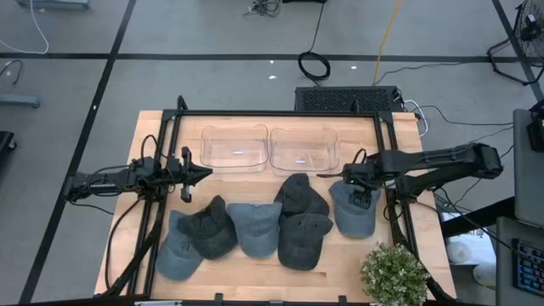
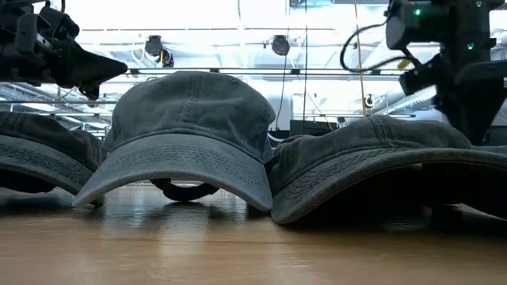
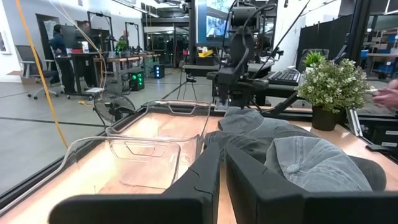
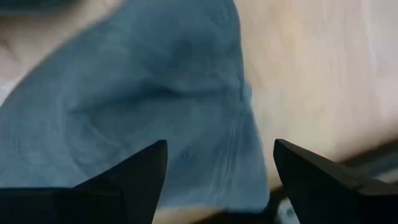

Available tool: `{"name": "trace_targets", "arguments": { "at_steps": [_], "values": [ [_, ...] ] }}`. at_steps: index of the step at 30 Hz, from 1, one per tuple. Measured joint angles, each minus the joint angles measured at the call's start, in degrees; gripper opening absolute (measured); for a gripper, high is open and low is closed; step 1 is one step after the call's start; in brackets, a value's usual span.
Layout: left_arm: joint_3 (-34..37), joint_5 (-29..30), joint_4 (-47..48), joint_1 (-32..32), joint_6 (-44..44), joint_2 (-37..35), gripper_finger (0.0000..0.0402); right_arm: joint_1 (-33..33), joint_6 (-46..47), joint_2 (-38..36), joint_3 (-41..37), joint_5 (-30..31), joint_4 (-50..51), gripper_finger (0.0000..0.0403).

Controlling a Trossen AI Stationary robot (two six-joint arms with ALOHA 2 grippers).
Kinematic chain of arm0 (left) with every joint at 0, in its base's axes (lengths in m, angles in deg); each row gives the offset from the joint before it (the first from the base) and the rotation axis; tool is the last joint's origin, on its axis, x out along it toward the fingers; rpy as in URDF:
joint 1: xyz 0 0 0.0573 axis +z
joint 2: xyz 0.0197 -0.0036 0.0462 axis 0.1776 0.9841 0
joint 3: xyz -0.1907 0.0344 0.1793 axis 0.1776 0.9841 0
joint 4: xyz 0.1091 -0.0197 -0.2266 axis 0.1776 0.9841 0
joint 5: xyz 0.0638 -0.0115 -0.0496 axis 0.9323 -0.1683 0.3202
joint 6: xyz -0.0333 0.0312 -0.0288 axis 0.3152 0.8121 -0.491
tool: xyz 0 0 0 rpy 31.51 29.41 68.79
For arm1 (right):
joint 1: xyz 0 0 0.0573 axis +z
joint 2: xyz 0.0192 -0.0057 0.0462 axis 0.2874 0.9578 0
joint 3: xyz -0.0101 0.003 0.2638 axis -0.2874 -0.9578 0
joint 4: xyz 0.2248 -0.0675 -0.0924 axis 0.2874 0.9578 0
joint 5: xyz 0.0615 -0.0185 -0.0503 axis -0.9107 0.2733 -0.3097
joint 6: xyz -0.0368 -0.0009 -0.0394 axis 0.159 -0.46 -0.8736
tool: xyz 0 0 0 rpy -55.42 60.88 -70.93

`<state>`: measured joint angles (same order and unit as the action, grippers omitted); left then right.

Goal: Pick & Place hat
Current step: Put the right blue cap into the right transparent bin

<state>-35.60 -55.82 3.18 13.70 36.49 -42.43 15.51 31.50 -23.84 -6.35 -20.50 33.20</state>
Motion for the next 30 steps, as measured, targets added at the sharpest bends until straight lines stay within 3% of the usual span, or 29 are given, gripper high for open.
{"name": "trace_targets", "arguments": {
  "at_steps": [4,9,23,30],
  "values": [
    [0.0,0.0,0.0,0.0,0.0,0.0,0.0031,0.0,8.9,1.3,0.0,-1.4,4.9,0.0281],
    [0.0,0.0,0.0,0.0,0.0,0.0,0.0031,0.0,14.1,1.7,0.0,-1.3,3.5,0.0281],
    [0.0,0.0,0.0,0.0,0.0,0.0,0.0031,0.0,20.9,5.6,-1.2,1.5,2.6,0.0271],
    [0.0,0.0,0.0,0.0,0.0,0.0,0.0031,0.0,25.5,9.2,-1.2,-2.3,2.8,0.0248]
  ]
}}
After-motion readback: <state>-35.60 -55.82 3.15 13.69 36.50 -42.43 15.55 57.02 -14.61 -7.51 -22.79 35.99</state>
